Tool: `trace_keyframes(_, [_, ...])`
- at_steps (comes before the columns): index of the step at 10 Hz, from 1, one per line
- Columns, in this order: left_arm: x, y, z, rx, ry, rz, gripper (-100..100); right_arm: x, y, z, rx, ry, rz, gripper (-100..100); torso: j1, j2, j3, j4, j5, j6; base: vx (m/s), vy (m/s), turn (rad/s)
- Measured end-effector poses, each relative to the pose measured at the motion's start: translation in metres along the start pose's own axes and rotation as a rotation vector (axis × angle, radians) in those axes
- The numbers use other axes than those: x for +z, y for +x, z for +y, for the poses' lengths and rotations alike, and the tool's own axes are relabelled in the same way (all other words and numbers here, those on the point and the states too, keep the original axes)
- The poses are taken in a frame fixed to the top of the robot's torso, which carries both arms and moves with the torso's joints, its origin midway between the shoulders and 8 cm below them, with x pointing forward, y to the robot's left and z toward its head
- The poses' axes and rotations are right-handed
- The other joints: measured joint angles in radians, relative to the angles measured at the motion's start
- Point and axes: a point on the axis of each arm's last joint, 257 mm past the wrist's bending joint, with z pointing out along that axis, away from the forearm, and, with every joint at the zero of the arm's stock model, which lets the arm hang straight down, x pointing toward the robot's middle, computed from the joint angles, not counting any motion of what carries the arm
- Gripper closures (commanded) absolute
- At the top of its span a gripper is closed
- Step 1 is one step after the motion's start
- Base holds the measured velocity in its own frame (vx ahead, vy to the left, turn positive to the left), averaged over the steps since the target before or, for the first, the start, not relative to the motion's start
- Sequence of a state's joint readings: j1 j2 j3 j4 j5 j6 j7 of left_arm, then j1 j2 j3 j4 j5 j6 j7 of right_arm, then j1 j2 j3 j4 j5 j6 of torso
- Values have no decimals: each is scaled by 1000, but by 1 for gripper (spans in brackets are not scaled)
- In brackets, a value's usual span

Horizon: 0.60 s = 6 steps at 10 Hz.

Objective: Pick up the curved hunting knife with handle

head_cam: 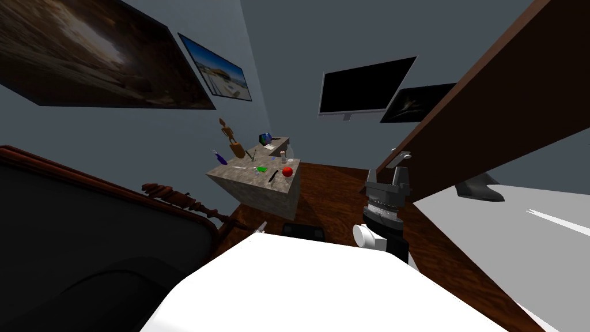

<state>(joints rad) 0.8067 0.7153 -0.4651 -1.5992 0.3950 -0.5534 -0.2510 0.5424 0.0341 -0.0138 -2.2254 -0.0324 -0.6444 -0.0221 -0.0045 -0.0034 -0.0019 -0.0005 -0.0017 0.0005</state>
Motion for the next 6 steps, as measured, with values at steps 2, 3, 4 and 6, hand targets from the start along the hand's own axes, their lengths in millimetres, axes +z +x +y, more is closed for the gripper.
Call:
trace_keyframes(2, [-26,3,31,38,-74,30,-100,0,0,0,0,0,0,0,-2,-1,0,0,0,0,70,-130,27])
trace_keyframes(3, [-47,3,56,62,-127,51,-100,0,0,0,0,0,0,0,-4,-2,-1,0,-1,0,75,-141,30])
trace_keyframes(4, [-59,0,69,83,-161,61,-100,0,0,0,0,0,0,0,-4,-2,-1,0,-1,0,70,-163,17])
trace_keyframes(6, [-95,-5,96,134,-252,96,-100,0,0,0,0,0,0,0,-3,-2,-1,0,-1,0,103,-142,24])
